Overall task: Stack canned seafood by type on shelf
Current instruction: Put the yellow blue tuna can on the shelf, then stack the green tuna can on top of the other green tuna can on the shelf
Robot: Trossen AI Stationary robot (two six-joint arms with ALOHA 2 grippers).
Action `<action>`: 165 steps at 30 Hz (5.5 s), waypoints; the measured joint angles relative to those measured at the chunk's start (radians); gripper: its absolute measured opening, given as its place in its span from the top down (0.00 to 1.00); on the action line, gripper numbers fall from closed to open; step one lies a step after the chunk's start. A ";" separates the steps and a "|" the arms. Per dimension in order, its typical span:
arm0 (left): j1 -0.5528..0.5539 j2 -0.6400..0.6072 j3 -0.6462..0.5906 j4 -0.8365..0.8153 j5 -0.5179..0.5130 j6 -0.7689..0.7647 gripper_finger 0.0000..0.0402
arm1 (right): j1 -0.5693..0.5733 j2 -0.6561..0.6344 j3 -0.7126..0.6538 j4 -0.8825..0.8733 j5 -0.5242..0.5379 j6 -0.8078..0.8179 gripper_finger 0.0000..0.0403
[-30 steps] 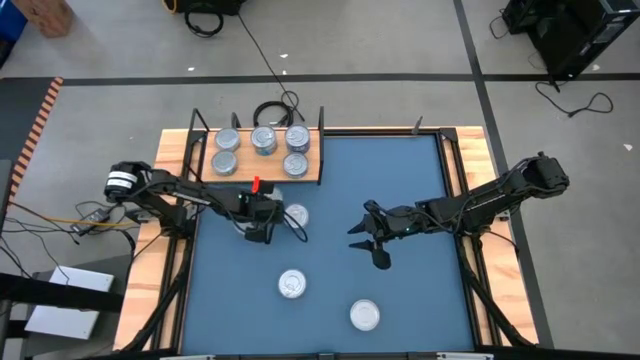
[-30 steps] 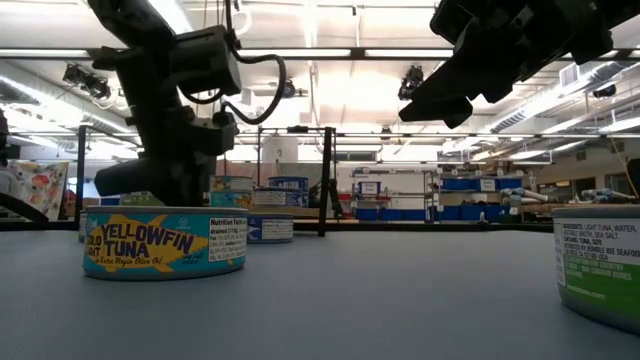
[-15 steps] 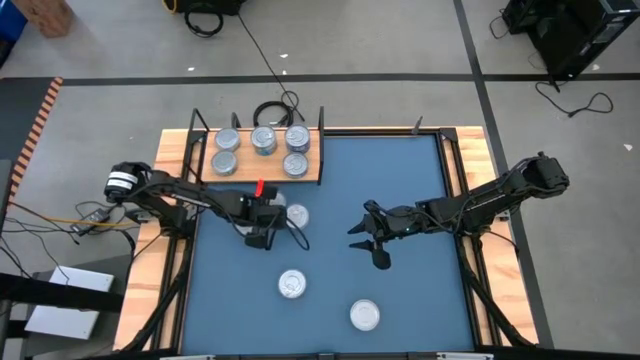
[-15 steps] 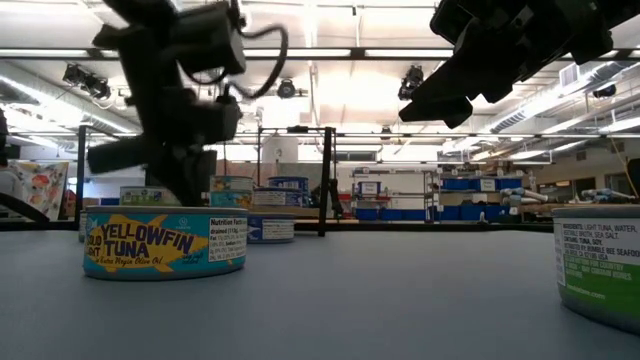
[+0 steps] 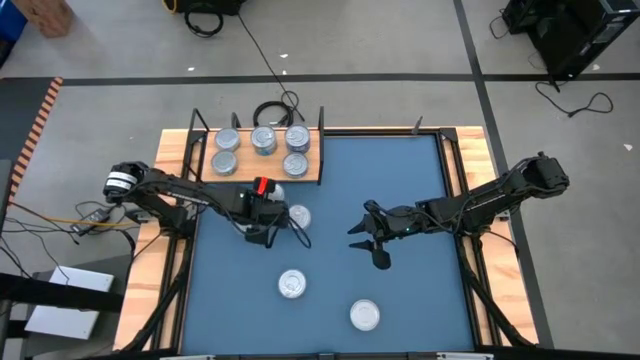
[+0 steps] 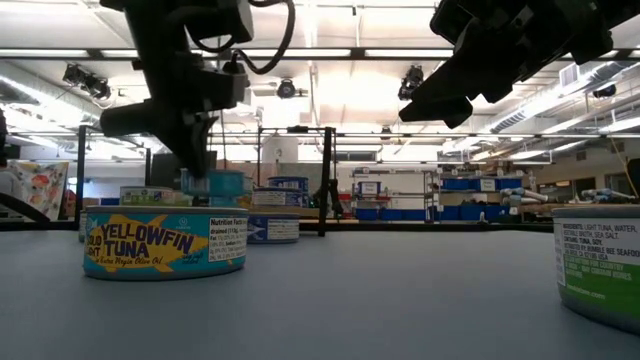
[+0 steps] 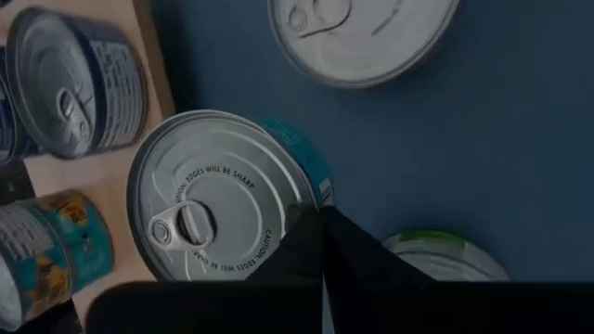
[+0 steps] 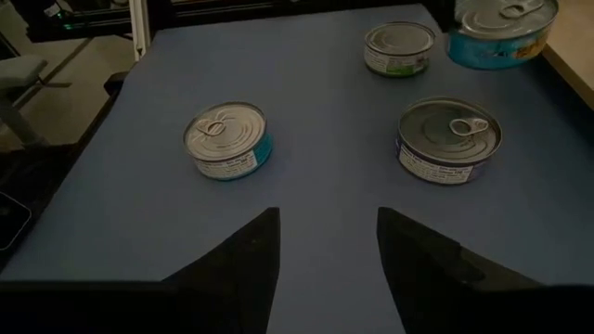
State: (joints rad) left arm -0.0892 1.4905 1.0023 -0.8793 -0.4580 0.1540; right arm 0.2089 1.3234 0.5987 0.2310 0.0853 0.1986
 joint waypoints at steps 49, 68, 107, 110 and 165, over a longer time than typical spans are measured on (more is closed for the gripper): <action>0.540 -0.069 -0.011 0.108 0.287 0.235 1.00 | 0.033 0.000 0.000 0.006 0.000 0.008 0.53; 0.556 -0.056 -0.011 0.134 0.322 0.258 0.94 | 0.033 0.000 0.000 0.007 0.000 0.008 0.53; 0.133 -0.156 -0.138 0.607 0.208 0.074 1.00 | 0.026 0.177 0.001 0.331 0.096 -0.106 0.59; 0.081 -0.159 -0.170 0.703 0.206 0.064 1.00 | 0.026 0.249 0.009 0.412 0.098 -0.121 0.66; -0.391 -0.326 -0.370 0.236 0.065 -0.814 0.86 | 0.004 0.345 0.084 0.423 0.105 -0.157 0.97</action>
State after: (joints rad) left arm -0.4801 1.1641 0.6323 -0.6436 -0.3931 -0.6599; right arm 0.2127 1.6680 0.6830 0.6541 0.1898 0.0416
